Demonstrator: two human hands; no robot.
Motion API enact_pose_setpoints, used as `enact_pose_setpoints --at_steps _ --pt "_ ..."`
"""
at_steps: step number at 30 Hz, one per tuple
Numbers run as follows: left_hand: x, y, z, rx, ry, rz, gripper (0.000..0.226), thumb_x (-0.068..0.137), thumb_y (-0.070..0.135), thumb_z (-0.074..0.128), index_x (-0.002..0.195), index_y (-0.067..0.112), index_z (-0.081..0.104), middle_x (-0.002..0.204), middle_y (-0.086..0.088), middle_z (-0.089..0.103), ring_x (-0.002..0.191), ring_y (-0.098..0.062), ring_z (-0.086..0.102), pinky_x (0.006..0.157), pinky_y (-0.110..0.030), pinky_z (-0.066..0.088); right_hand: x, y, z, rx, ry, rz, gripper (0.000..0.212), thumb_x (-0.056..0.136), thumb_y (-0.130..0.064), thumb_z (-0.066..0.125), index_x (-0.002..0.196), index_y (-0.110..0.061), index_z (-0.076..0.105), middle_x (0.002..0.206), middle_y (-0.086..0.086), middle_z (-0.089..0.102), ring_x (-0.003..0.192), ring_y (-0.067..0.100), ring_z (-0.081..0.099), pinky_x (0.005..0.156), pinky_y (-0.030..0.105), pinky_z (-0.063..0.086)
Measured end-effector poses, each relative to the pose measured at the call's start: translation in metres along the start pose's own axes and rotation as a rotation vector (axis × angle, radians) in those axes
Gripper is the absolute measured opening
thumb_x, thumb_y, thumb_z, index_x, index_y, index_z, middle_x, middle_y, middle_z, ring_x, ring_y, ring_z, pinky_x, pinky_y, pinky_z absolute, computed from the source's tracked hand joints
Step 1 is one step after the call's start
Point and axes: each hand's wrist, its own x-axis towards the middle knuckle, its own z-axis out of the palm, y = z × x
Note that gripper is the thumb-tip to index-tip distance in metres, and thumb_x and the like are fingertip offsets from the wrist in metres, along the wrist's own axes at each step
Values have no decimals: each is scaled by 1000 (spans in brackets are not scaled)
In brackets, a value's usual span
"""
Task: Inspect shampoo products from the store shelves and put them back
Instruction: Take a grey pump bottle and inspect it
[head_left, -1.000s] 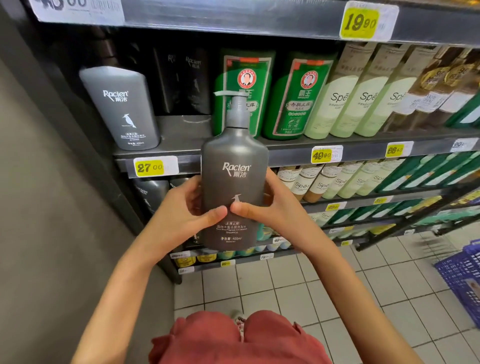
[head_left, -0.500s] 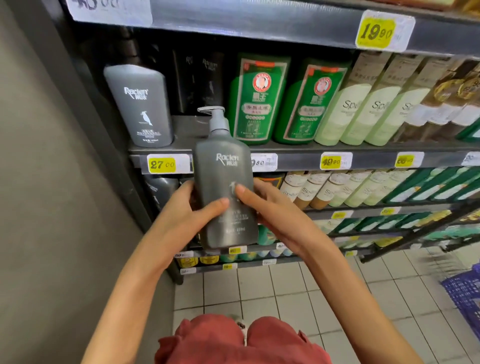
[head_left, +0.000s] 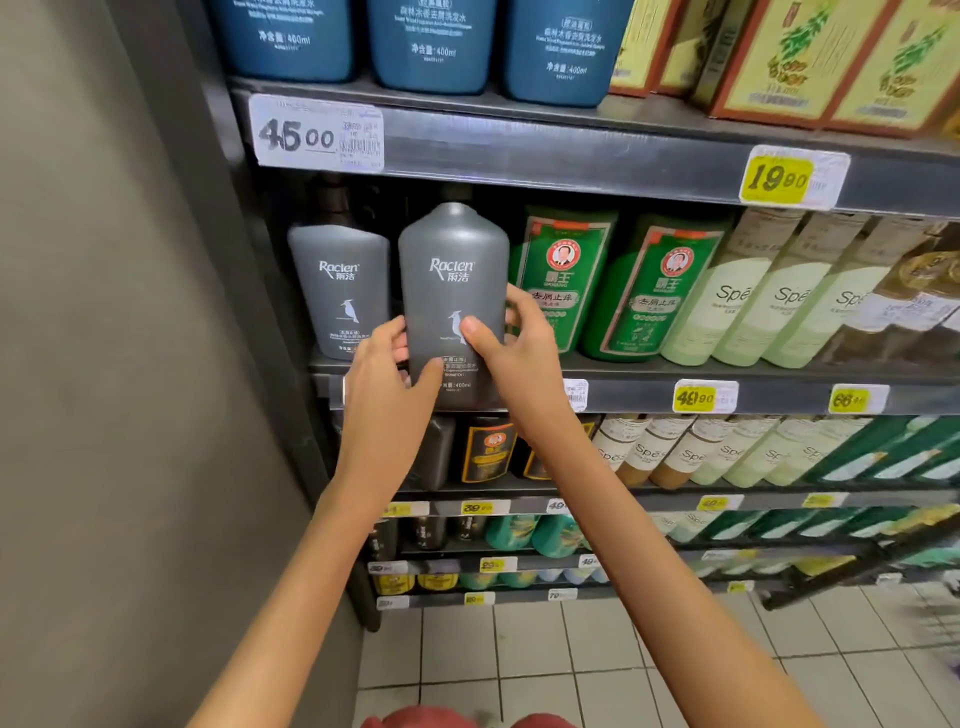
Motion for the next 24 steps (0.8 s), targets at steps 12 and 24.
enact_pose_setpoints --at_steps 12,24 --pt "25 -24 26 -186 -64 -70 57 88 7 56 142 12 35 140 -1 47 128 -10 44 83 2 36 25 25 18 -24 31 -75 47 89 5 50 134 -5 38 127 12 54 115 22 54 100 40 45" --pt "31 -56 25 -110 -133 -74 58 93 6 49 146 12 25 143 -5 43 128 -10 42 99 -19 33 36 36 42 -97 130 -113 51 92 2 49 141 -2 34 134 15 51 121 28 49 101 45 40"
